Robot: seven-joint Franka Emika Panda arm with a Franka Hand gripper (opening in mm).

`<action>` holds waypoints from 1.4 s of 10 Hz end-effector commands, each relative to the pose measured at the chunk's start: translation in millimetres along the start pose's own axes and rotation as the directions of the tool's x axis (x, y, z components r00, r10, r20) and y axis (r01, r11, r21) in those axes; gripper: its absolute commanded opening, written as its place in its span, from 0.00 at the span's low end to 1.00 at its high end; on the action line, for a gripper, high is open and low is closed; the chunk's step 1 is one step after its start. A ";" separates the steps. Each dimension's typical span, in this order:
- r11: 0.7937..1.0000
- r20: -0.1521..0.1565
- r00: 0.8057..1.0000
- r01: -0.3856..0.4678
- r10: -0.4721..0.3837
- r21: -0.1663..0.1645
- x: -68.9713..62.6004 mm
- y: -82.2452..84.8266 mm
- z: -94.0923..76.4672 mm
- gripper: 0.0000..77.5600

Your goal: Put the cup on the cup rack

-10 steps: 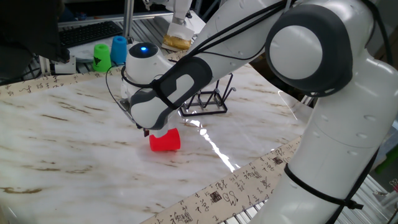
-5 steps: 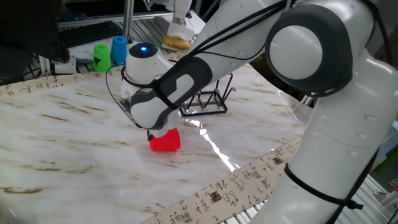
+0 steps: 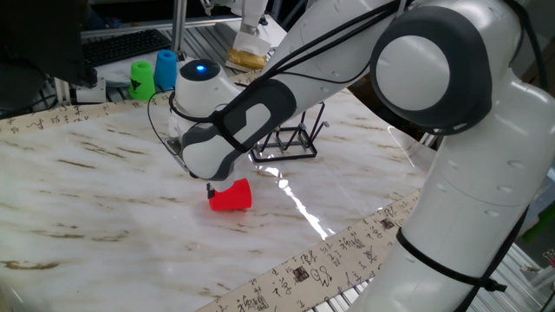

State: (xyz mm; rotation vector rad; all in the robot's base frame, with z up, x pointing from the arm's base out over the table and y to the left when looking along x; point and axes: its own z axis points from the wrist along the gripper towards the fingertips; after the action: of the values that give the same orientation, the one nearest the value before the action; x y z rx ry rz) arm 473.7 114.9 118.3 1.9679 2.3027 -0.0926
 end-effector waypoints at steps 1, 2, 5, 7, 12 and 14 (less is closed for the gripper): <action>0.970 0.054 0.969 -0.241 0.242 -0.028 -9.8 -20.5 -6.0 1.00; 0.969 0.055 0.968 -0.244 0.245 -0.030 -9.8 -20.5 -6.0 1.00; 0.966 0.055 0.964 -0.257 0.259 -0.041 -9.8 -21.1 -5.6 1.00; 0.966 0.053 0.965 -0.255 0.257 -0.042 -10.2 -21.3 -4.4 1.00; 0.971 0.081 0.969 -0.230 0.235 -0.065 -14.9 -18.9 6.6 1.00; 0.972 0.084 0.970 -0.223 0.228 -0.069 -15.1 -18.9 7.1 1.00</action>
State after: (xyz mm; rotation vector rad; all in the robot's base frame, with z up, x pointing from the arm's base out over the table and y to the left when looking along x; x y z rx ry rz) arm 462.7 108.4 120.6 2.0989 2.1370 -0.0990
